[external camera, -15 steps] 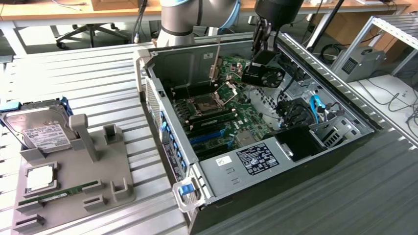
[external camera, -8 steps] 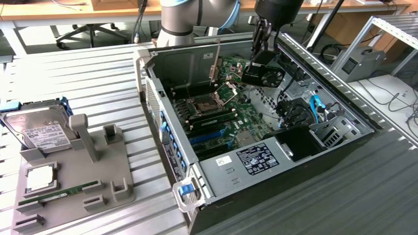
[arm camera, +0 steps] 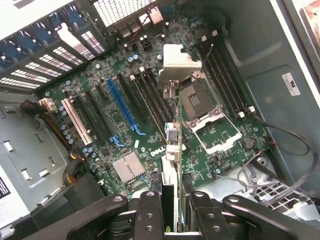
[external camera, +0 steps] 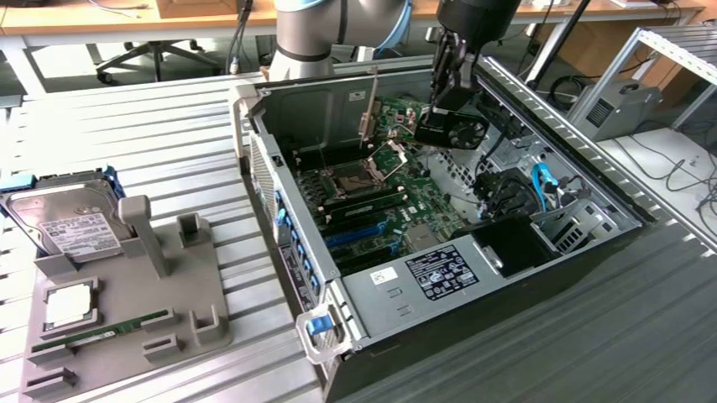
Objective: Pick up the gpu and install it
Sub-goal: 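Insert the gpu into the slot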
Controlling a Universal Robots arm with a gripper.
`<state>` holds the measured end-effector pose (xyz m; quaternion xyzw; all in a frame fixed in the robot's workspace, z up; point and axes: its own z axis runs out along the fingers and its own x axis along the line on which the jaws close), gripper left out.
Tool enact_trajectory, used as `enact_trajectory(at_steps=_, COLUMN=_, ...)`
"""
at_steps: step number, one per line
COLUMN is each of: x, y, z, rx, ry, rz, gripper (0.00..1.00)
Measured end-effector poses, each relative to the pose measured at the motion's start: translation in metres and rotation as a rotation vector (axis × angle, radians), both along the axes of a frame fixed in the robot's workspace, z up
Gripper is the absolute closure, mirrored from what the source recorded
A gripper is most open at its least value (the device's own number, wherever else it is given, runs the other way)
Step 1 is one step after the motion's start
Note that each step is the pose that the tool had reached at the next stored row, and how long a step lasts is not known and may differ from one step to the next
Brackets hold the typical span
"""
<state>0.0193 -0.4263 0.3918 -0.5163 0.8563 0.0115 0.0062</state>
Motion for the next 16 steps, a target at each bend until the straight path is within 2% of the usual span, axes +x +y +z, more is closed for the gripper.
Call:
enact_trajectory(at_steps=10, x=0.0, y=0.0, z=0.0, rx=0.0, ry=0.0, rz=0.024, gripper=0.74)
enact_trajectory(at_steps=16, x=0.0, y=0.0, z=0.0, rx=0.0001, ry=0.0, rz=0.152, gripper=0.74)
